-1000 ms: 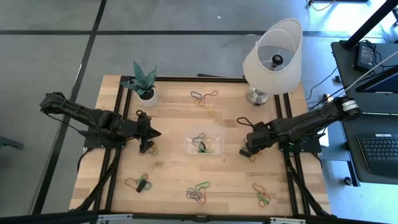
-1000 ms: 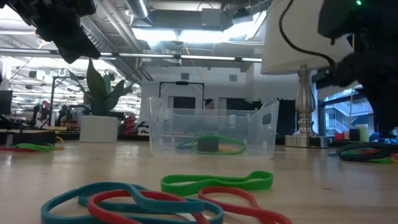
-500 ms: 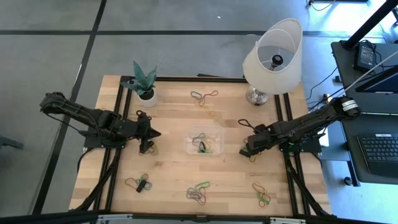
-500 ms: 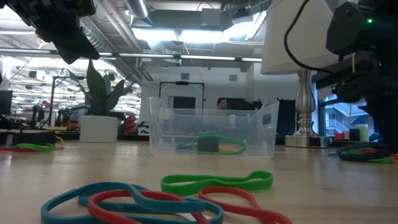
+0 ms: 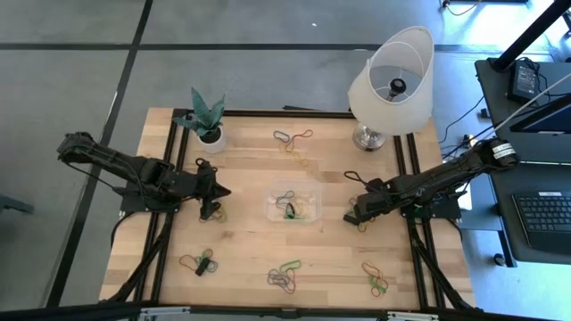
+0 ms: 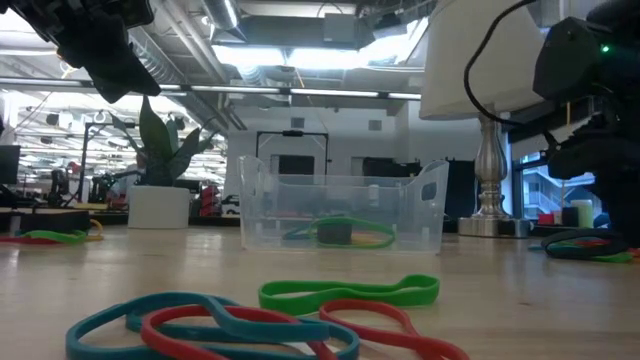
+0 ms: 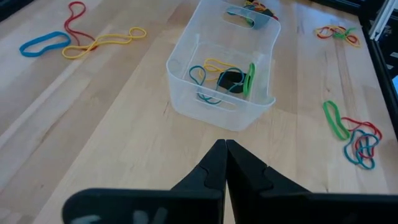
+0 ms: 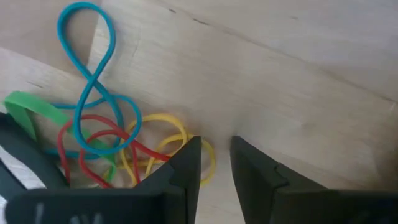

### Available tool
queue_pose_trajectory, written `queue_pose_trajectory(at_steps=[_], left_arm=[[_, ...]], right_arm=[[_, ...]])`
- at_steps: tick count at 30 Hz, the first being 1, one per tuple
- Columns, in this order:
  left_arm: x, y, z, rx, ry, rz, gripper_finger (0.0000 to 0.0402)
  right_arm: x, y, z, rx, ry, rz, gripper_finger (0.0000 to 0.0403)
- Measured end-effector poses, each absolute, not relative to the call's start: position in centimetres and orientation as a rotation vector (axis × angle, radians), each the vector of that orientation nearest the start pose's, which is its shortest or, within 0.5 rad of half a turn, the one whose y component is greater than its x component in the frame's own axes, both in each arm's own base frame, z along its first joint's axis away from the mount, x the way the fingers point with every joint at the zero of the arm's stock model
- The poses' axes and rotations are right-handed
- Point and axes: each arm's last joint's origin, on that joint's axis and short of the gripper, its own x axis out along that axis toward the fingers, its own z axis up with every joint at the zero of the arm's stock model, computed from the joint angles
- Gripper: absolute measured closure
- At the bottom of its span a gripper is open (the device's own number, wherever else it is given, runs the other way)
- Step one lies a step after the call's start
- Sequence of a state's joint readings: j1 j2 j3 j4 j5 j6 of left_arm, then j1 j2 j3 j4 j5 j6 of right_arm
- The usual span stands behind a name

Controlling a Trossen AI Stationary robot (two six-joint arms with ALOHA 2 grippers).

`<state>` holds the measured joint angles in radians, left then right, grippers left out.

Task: Pick and place rubber bands into bin
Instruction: Put the yellow rubber band into the transparent bin

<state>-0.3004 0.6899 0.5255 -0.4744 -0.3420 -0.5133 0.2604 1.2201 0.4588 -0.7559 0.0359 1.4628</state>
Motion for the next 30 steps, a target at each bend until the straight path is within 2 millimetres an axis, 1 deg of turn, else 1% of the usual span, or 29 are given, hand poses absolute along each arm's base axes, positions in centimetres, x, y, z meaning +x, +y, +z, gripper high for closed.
queue_pose_trajectory(at_steps=[3, 8, 11, 15, 18, 21, 27, 30], left_arm=[[14.1, -3.3, 23.4, -0.296, 0.577, 0.193, 0.0398], [14.1, -3.3, 23.4, -0.295, 0.577, 0.193, 0.0398], [14.1, -3.3, 23.4, -0.294, 0.577, 0.194, 0.0398], [14.1, -3.3, 23.4, -0.293, 0.577, 0.194, 0.0398], [14.1, -3.3, 23.4, -0.293, 0.577, 0.194, 0.0398], [14.1, -3.3, 23.4, -0.293, 0.577, 0.194, 0.0398], [14.1, -3.3, 23.4, -0.292, 0.577, 0.194, 0.0398], [14.1, -3.3, 23.4, -0.292, 0.577, 0.194, 0.0398]], right_arm=[[14.8, 3.8, 12.9, 0.938, 1.298, -0.913, 0.0323], [15.0, 3.9, 13.1, 0.942, 1.292, -0.906, 0.0391], [15.5, 4.0, 13.8, 0.943, 1.294, -0.904, 0.0393], [16.2, 4.3, 16.0, 0.907, 1.307, -0.917, 0.0400], [16.8, 4.6, 18.3, 0.855, 1.278, -0.908, 0.0399], [17.0, 4.9, 21.1, 0.806, 1.264, -0.921, 0.0401], [17.3, 5.4, 27.1, 0.737, 1.154, -0.909, 0.0401], [17.3, 5.5, 29.5, 0.715, 1.095, -0.899, 0.0401]])
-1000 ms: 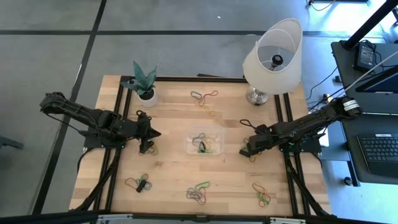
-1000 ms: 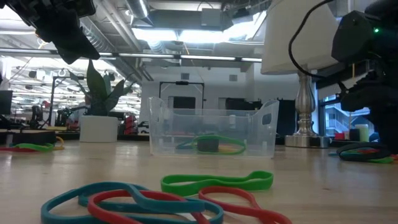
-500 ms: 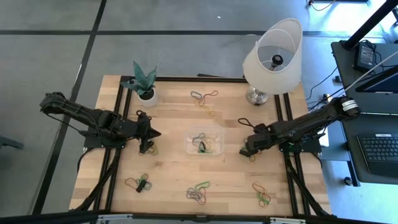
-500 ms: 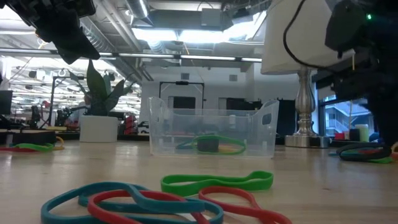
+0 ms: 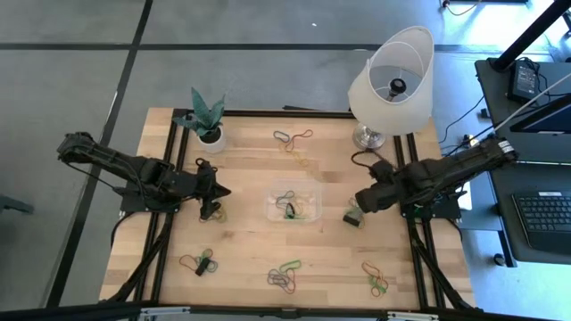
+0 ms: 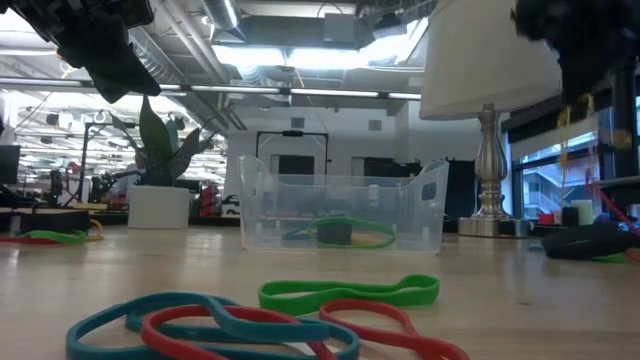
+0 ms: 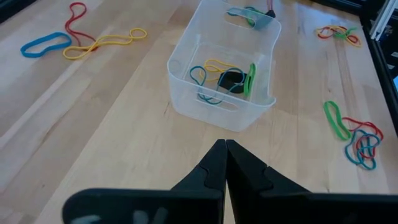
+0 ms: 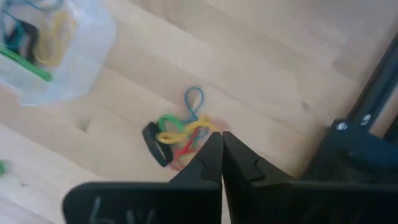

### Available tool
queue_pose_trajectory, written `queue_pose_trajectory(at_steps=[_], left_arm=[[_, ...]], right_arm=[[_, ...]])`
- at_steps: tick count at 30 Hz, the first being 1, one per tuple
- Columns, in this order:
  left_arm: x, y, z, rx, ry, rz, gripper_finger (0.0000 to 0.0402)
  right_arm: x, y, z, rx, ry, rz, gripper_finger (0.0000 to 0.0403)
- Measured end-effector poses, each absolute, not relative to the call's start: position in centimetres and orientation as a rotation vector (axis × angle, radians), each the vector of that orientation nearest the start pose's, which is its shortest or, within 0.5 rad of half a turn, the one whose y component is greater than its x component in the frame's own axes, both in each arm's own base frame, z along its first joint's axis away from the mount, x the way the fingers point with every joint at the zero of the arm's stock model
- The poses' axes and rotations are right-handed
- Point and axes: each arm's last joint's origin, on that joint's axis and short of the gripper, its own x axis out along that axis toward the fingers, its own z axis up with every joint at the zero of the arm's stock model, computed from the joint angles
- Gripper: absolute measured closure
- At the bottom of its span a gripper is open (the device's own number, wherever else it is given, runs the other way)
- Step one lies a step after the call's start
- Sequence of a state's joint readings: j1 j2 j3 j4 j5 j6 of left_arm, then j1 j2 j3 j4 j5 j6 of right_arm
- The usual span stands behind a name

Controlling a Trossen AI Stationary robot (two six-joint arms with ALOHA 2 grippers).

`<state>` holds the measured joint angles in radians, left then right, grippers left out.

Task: Pick and place rubber bands into bin
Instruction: Put the yellow rubber band into the transparent bin

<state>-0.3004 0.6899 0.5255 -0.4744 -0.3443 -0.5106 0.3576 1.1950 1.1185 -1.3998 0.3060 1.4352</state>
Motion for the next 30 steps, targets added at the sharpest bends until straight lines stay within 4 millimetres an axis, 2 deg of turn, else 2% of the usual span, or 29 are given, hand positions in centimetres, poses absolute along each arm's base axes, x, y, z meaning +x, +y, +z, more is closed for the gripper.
queue_pose_trajectory(at_steps=[5, 10, 15, 25, 30], left_arm=[[14.1, -3.3, 23.4, -0.291, 0.575, 0.200, 0.0398], [14.1, -3.3, 23.4, -0.291, 0.575, 0.200, 0.0398], [14.1, -3.3, 23.4, -0.291, 0.575, 0.200, 0.0398], [14.1, -3.3, 23.4, -0.263, 0.574, 0.199, 0.0398], [14.1, -3.3, 23.4, -0.260, 0.572, 0.207, 0.0398]], right_arm=[[16.7, 5.5, 32.3, 0.682, 1.053, -0.907, 0.0402], [16.4, 5.5, 33.4, 0.690, 1.027, -0.907, 0.0402], [17.4, 6.6, 33.5, 0.723, 1.061, -0.700, 0.0402], [17.1, 6.4, 31.8, 0.687, 1.121, -0.761, 0.0403], [17.5, 6.6, 31.7, 0.703, 1.093, -0.738, 0.0403]])
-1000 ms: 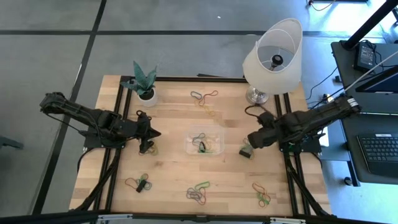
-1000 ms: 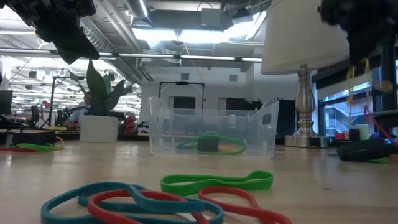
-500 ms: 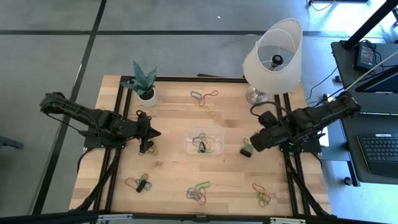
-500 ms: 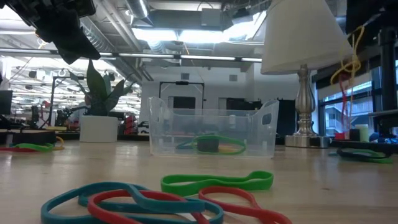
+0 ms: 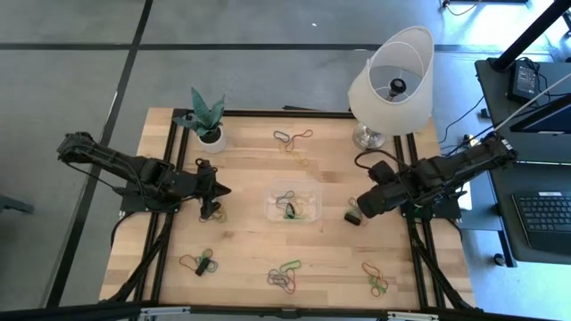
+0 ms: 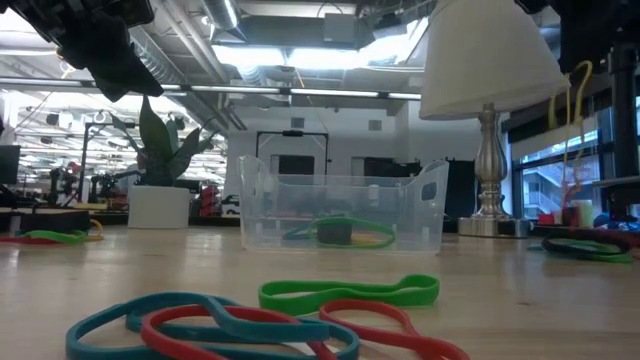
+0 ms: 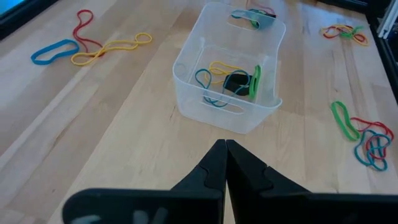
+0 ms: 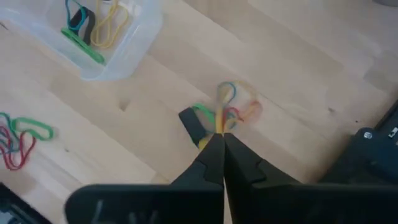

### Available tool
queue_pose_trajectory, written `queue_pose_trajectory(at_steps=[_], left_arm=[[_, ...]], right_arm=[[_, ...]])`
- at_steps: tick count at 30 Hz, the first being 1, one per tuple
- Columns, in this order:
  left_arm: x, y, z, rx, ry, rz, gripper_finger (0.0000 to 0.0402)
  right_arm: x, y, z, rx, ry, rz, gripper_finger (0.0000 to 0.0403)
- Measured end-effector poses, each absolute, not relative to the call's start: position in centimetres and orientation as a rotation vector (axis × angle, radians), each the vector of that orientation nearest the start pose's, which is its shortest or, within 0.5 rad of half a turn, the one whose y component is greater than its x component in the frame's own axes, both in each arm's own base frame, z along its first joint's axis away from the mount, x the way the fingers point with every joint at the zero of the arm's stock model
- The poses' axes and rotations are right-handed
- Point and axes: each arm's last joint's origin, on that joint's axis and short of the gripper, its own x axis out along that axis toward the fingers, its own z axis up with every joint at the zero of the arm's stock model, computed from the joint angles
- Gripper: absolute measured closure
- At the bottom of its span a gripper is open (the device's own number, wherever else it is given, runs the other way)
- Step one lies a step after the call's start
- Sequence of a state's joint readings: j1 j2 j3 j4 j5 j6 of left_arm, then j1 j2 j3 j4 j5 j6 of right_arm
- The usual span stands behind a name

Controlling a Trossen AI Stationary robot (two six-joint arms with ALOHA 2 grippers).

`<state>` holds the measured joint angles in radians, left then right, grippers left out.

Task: Pick and place rubber bands into bin
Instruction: Put the yellow rubber band into the transparent bin

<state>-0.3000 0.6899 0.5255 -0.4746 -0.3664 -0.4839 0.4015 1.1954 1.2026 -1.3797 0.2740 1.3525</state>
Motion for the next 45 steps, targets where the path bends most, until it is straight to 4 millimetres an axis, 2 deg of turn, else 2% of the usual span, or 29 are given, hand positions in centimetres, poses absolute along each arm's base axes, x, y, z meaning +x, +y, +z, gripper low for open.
queue_pose_trajectory(at_steps=[4, 10, 18, 25, 31, 36, 40, 45], left_arm=[[14.1, -3.3, 23.4, -0.260, 0.571, 0.207, 0.0398], [14.1, -3.3, 23.4, -0.260, 0.572, 0.207, 0.0398], [14.1, -3.3, 23.4, -0.260, 0.572, 0.207, 0.0398], [14.1, -3.3, 23.4, -0.260, 0.572, 0.207, 0.0398], [14.1, -3.3, 23.4, -0.261, 0.572, 0.205, 0.0398], [14.1, -3.3, 23.4, -0.234, 0.575, 0.197, 0.0398], [14.1, -3.3, 23.4, -0.228, 0.575, 0.194, 0.0398], [14.1, -3.3, 23.4, -0.228, 0.576, 0.194, 0.0398]], right_arm=[[17.6, 6.4, 31.8, 0.673, 1.033, -0.761, 0.0403], [18.5, 7.1, 32.0, 0.681, 1.065, -0.584, 0.0403], [18.9, 7.0, 32.2, 0.668, 0.960, -0.617, 0.0403], [21.1, 6.5, 32.9, 0.647, 0.794, -0.544, 0.0403], [24.8, 5.6, 32.8, 0.590, 0.671, -0.461, 0.0403], [28.7, 4.5, 31.2, 0.569, 0.660, -0.385, 0.0403], [31.1, 3.5, 28.4, 0.565, 0.754, -0.383, 0.0403], [33.1, 2.7, 24.8, 0.566, 0.879, -0.420, 0.0403]])
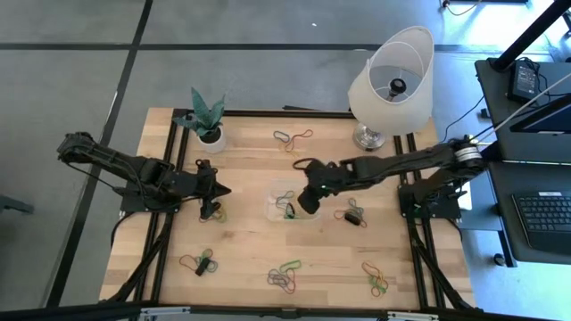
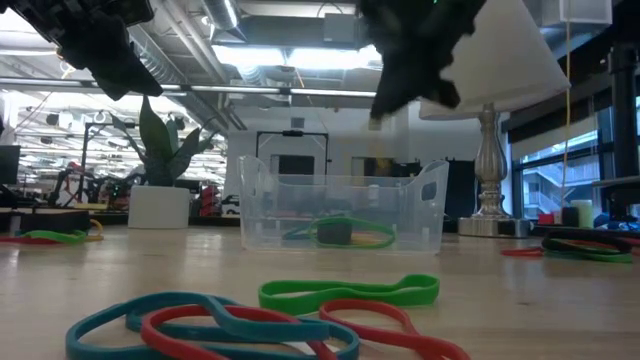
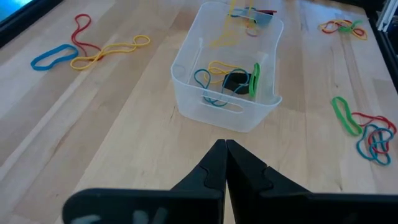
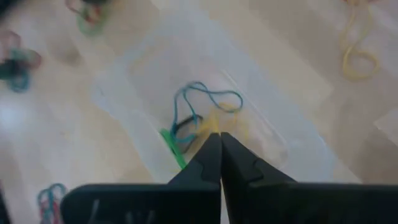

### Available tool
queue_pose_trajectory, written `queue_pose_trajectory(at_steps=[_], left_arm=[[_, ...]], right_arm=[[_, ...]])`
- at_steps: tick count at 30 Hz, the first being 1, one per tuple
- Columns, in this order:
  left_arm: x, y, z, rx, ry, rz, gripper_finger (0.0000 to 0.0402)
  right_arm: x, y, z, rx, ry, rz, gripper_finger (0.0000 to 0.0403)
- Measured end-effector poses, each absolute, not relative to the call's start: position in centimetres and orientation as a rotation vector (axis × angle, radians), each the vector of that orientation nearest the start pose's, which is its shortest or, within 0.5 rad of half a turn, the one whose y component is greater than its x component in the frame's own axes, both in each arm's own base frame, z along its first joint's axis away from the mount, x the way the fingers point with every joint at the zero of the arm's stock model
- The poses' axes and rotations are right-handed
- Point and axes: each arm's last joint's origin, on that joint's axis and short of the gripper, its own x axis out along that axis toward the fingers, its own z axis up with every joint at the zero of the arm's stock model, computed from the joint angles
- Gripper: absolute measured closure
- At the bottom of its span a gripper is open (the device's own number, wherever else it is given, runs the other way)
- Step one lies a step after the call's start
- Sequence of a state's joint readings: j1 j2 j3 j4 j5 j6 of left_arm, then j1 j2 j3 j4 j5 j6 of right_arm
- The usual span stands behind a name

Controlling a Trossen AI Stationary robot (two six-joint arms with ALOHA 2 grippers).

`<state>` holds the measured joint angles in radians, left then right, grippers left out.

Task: Pick and place rubber bands into bin
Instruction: Put the yellow rubber band into the transparent bin

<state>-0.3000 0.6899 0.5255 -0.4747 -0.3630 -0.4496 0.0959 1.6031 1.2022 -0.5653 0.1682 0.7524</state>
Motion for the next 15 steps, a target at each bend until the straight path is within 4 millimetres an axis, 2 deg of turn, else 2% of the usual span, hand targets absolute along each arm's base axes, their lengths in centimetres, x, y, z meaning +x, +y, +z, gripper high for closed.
queue_pose_trajectory(at_steps=[5, 9, 12, 15], left_arm=[[14.1, -3.3, 23.4, -0.227, 0.576, 0.194, 0.0398], [14.1, -3.3, 23.4, -0.227, 0.576, 0.195, 0.0398], [14.1, -3.3, 23.4, -0.229, 0.578, 0.187, 0.0398], [14.1, -3.3, 23.4, -0.223, 0.585, 0.166, 0.0398]], right_arm=[[34.3, 2.5, 21.9, 0.615, 0.983, -0.420, 0.0403], [35.1, 2.7, 20.4, 0.638, 1.031, -0.429, 0.0403], [36.0, 2.8, 20.3, 0.643, 1.046, -0.419, 0.0403], [37.2, 2.9, 21.0, 0.622, 1.070, -0.418, 0.0403]])
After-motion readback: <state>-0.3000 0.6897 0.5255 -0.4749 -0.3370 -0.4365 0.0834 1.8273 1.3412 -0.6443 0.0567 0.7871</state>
